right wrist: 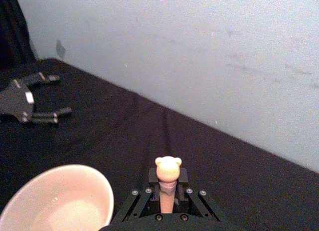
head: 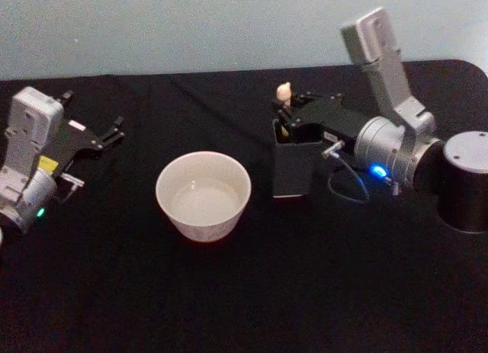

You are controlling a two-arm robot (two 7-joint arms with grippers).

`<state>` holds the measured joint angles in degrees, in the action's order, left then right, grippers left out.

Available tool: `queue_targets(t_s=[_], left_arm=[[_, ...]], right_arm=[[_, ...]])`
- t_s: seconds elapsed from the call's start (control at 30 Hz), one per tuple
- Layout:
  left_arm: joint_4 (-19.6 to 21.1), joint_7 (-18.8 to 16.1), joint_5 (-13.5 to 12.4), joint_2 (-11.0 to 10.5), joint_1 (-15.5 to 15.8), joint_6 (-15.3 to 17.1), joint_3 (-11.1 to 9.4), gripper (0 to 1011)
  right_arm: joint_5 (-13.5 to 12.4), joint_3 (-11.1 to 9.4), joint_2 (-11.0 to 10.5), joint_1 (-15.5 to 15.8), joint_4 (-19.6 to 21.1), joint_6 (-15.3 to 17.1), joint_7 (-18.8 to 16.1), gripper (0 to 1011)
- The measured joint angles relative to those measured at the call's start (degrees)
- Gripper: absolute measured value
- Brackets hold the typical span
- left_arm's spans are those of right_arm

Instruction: Pick up the stirring spoon with one hand, stir inside the cup, then place it back in its original position.

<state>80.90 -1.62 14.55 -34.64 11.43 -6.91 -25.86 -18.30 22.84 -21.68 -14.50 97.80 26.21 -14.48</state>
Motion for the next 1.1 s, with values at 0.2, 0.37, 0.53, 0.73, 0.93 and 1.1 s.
queue_targets(t_s=[0.2, 0.37, 0.53, 0.73, 0.93, 1.1], left_arm=[[0.0, 0.0, 0.0, 0.0, 0.0, 0.0, 0.0, 1001], [0.0, 0.0, 0.0, 0.0, 0.0, 0.0, 0.0, 1001], [0.0, 0.0, 0.0, 0.0, 0.0, 0.0, 0.0, 1001], [0.0, 0.0, 0.0, 0.0, 0.0, 0.0, 0.0, 1001], [0.0, 0.0, 0.0, 0.0, 0.0, 0.0, 0.0, 1001], [0.0, 0.0, 0.0, 0.0, 0.0, 0.0, 0.0, 1001]], right_arm=[[-1.9, -2.8, -0.5, 1.4, 3.7, -0.8, -1.4, 204], [-3.6, -4.6, -0.8, 2.2, 6.1, -1.4, -1.7, 204], [-5.3, -5.8, -1.1, 2.5, 8.0, -2.2, -1.5, 204], [-6.8, -6.2, -1.4, 2.1, 8.6, -3.9, -1.5, 204], [-8.4, -5.7, -1.5, 1.4, 7.8, -7.5, -3.7, 204], [-10.2, -4.3, -1.7, 0.0, 5.7, -11.0, -7.4, 204]])
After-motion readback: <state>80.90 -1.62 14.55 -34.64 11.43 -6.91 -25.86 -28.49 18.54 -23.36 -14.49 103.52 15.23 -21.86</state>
